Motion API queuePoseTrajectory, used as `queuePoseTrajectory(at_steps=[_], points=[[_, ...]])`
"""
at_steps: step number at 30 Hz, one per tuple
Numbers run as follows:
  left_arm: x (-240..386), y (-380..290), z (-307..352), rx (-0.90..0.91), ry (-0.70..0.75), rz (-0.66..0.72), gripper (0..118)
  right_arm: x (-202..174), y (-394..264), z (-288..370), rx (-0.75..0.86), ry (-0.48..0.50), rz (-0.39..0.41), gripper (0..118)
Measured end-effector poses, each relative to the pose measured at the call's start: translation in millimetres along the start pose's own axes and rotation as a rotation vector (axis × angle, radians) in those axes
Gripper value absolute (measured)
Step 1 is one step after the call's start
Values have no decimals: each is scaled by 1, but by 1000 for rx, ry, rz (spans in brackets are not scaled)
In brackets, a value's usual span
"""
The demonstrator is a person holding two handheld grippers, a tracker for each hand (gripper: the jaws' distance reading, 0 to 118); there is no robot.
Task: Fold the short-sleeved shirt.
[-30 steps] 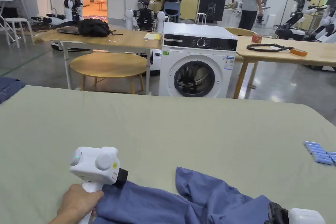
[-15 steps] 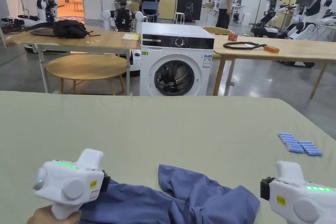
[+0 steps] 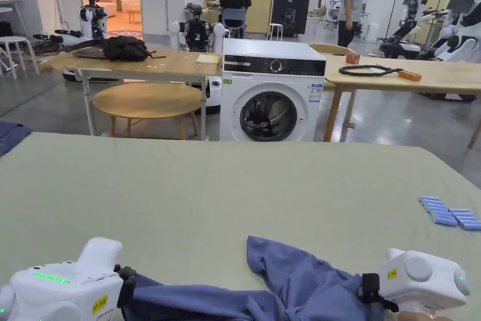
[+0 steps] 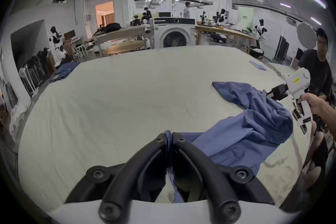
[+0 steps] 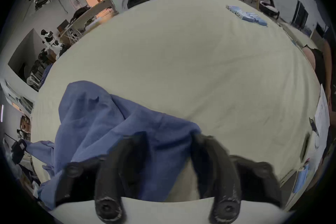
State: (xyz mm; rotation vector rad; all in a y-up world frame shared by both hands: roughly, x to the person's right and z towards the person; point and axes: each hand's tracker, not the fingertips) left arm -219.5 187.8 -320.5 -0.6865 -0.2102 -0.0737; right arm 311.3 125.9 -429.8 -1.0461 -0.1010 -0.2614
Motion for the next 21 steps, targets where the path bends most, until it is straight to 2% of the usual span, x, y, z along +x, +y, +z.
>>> queuePoseTrajectory(at_steps=[1, 2, 3, 6, 9, 13, 21], points=[[0, -3, -1, -3, 0, 0, 0, -4, -2, 2, 23, 17, 21, 5], [-1, -5, -2, -6, 0, 1, 0, -11, -6, 5, 40, 29, 45, 1], [-2, -6, -1, -10, 2, 9, 0, -11, -5, 3, 58, -10, 77, 1], [-6, -5, 6, 0, 1, 30, 0, -23, -12, 22, 145, -41, 182, 1], [-17, 4, 19, 30, 6, 52, 0, -27, -10, 63, 284, -36, 191, 1], [-43, 26, 46, 95, 54, 70, 0, -26, 5, 116, 453, -80, 262, 1], [-123, 95, 130, 251, 165, 141, 0, -34, 38, 226, 674, -131, 229, 1]])
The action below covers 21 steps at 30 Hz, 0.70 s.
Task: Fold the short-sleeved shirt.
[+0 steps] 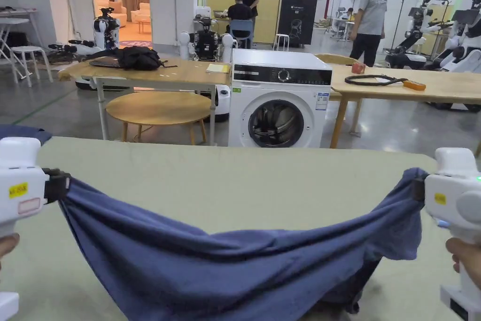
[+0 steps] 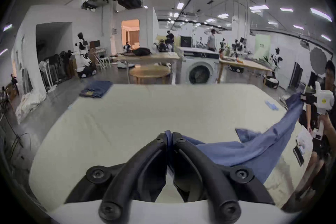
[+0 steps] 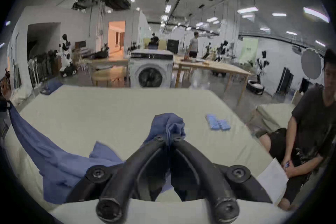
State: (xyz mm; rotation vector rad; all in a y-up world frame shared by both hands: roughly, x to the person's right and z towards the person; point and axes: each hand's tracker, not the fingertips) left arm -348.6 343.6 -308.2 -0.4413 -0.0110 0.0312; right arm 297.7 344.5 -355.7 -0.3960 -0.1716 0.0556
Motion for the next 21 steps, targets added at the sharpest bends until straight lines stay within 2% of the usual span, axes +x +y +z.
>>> queuePoseTrajectory(at_steps=[2, 6, 9, 21], points=[[-20, 27, 11, 40, 64, 0, 0, 0, 24, 12, 47, -19, -6, 1], [-51, 76, 28, 91, 95, 50, 0, 0, 68, 25, 95, -5, -42, 1], [-60, 109, 33, 117, 126, 39, 0, -10, 101, 28, 141, -3, -15, 1], [-66, 223, -1, 165, 201, 16, 0, -42, 219, -26, 204, -29, -44, 1]])
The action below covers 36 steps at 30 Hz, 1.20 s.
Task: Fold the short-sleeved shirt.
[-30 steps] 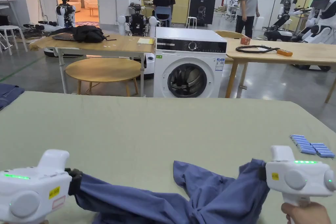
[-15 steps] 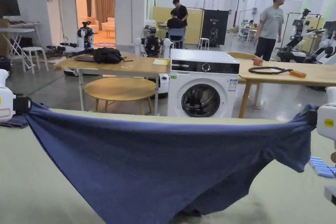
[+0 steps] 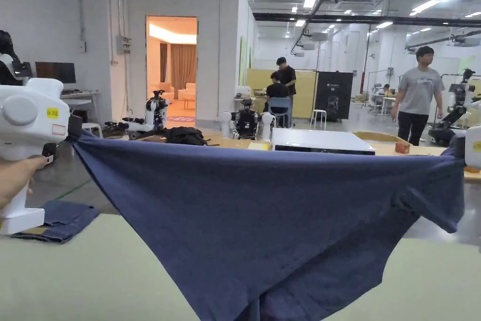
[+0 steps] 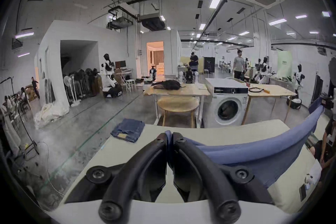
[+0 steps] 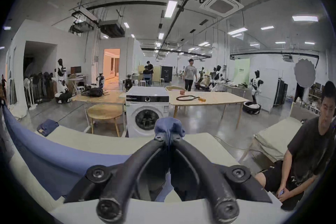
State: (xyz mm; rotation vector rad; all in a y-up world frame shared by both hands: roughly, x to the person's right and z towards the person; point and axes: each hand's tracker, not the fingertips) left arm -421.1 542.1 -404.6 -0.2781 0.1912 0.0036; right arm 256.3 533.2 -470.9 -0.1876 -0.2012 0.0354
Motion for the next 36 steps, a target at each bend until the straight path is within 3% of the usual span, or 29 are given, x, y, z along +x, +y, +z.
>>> queuePoseTrajectory(at_steps=[8, 16, 25, 36], points=[[3, -23, -23, -3, 14, -34, 0, -6, -32, -20, 3, 3, 33, 1], [16, -159, -14, -142, -34, -88, 0, 2, -164, -4, -167, 4, 89, 1], [26, -311, 75, -191, -87, -50, 0, 33, -288, 80, -247, -10, 170, 1], [7, -423, 139, -315, -54, 74, 0, 49, -377, 139, -363, 6, 202, 1]])
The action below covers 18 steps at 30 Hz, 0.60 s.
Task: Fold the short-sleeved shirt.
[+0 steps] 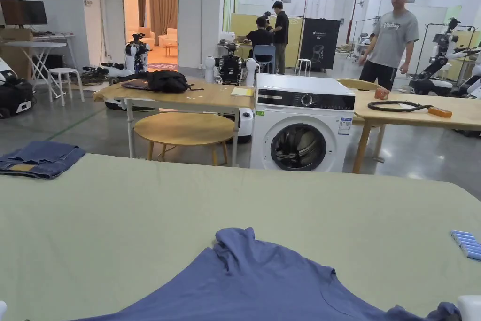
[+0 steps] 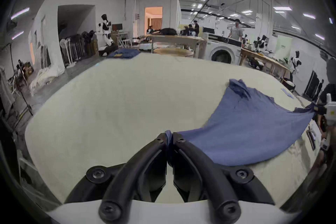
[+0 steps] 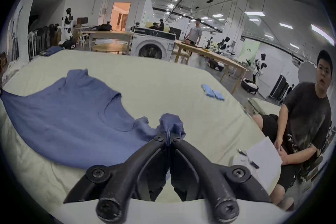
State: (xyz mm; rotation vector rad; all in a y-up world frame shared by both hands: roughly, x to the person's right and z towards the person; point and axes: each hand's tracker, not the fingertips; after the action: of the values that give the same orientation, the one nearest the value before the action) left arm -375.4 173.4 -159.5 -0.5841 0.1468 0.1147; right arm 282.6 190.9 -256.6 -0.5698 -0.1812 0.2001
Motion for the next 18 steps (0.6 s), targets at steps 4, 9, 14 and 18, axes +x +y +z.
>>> queuePoseTrajectory(at_steps=[4, 9, 14, 18], points=[[-2, -16, -8, -43, -3, -5, 0, -8, -17, -1, -31, -6, -17, 3], [1, -14, -7, 14, 85, -61, 23, -18, -25, 13, 10, -48, -60, 16], [26, -2, 10, 155, 60, -56, 36, -44, -19, 36, 138, -67, -111, 52], [65, 5, 14, 222, -7, -79, 36, -77, -9, 52, 249, 19, -175, 52]])
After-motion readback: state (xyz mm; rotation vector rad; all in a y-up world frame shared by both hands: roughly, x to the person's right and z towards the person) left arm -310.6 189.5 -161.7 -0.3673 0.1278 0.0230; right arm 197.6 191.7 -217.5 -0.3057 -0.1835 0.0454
